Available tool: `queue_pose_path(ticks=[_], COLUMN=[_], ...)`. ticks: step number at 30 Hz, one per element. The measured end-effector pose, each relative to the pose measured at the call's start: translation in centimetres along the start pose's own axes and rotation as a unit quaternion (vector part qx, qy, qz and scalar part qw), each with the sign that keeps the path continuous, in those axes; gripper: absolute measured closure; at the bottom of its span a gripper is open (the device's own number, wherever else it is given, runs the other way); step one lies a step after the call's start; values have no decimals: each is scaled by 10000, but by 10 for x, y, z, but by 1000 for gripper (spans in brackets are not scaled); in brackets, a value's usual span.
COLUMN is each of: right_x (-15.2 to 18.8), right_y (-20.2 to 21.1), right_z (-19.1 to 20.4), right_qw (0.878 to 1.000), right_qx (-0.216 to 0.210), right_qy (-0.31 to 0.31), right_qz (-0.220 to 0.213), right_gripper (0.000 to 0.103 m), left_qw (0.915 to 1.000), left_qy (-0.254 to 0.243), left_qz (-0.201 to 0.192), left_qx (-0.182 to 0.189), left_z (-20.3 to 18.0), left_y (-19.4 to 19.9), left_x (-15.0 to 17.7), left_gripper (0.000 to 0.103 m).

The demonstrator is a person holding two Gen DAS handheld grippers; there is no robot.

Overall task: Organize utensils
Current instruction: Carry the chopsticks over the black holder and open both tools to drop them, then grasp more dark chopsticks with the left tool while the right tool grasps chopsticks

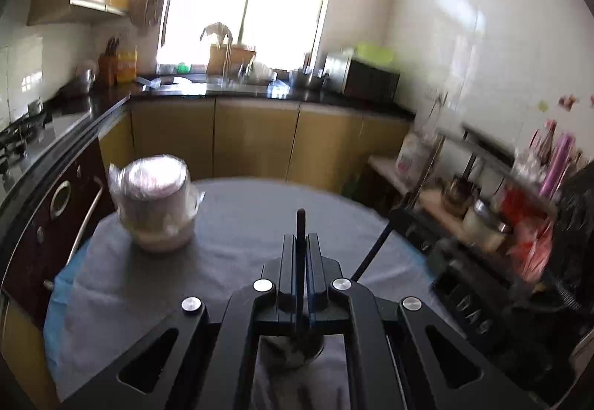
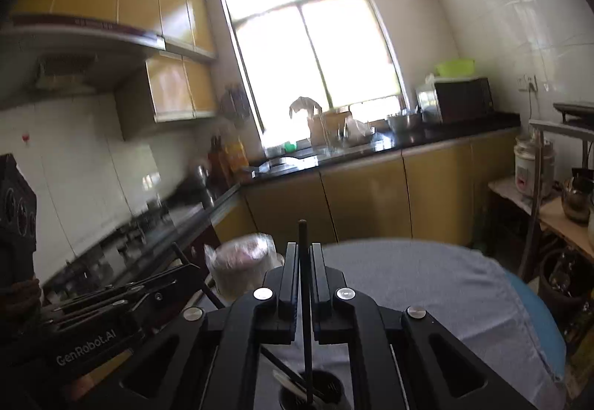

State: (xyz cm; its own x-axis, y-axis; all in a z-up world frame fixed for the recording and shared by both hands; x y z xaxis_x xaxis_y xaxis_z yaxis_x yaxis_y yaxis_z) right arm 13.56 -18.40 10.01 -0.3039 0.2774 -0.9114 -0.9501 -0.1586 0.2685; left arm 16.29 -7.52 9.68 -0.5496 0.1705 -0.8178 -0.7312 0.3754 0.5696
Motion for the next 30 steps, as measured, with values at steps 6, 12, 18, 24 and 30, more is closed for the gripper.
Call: queue_pose_path(ticks=[6, 12, 18, 24, 30], right_x=[19, 42, 88, 136, 176], right_y=[15, 69, 95, 107, 111], right_z=[-19, -40, -66, -83, -95], right_qw=[9984, 9969, 9930, 9872, 9796], right_qx=[-181, -102, 67, 249, 352], right_qy=[-465, -776, -1153, -1376, -1513], right_qz=[249, -91, 256, 765, 1278], right_gripper=[71, 49, 49, 49, 49], left_qw=[9996, 9985, 9956, 9905, 9855], left_qy=[132, 36, 314, 508, 367], left_qz=[243, -101, 199, 802, 1209], left_qx=[-11, -538, -862, -994, -1131], left_z=[18, 46, 67, 66, 59], left_y=[8, 49, 59, 45, 38], left_x=[25, 61, 116, 173, 219], left_gripper=[83, 61, 47, 44, 44])
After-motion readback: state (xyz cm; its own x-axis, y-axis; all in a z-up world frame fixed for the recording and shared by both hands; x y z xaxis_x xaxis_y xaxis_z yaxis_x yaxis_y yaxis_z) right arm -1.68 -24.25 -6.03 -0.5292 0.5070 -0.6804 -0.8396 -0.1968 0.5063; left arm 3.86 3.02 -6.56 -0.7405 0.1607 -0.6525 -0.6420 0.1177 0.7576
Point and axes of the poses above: each gripper's, at about its wrist camera, not at the fingertips, and y roughly against the way its jaws point, z to its left, x to its underside, the point moved 3 cm from there along -y, roughly the way its jaws point, and after that the axes turned 10 degrees about -x, right-handed, at the moved point
